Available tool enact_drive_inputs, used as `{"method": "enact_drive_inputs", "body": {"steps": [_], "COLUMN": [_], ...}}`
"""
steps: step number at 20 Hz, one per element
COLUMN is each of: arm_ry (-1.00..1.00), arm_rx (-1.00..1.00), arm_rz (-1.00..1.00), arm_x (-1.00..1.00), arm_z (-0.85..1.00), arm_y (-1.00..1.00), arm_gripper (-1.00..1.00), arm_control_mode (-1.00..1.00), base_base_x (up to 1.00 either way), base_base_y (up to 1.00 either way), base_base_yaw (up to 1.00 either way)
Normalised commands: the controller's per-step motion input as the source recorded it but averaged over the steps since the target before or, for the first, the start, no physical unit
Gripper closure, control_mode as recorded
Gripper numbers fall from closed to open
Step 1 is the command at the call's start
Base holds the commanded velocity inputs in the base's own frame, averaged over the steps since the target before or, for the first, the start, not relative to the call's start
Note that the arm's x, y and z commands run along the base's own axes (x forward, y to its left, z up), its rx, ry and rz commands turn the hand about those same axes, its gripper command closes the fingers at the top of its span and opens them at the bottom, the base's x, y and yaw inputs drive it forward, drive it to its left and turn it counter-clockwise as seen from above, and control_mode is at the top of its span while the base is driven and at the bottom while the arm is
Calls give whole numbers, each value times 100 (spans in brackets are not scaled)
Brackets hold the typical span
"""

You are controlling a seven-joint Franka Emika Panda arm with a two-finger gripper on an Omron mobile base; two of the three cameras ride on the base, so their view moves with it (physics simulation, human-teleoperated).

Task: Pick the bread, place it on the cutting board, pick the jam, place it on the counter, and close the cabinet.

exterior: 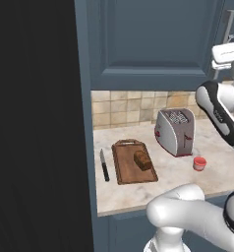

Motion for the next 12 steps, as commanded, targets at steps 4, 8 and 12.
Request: {"method": "enact_drive_inputs", "body": {"steps": [4,8,12], "arm_ry": [1,2,4], "arm_rx": [0,0,1], "arm_rz": [-2,-3,-3], "arm_x": [45,41,41], "arm_z": [0,0,0], "arm_y": [0,0,0], "arm_gripper": [-100,-100,-100], "arm_control_mode": [-100,-100,-100], "base_base_x": [0,0,0], "base_base_y": [0,0,0], "base_base_yaw": [0,0,0]}}
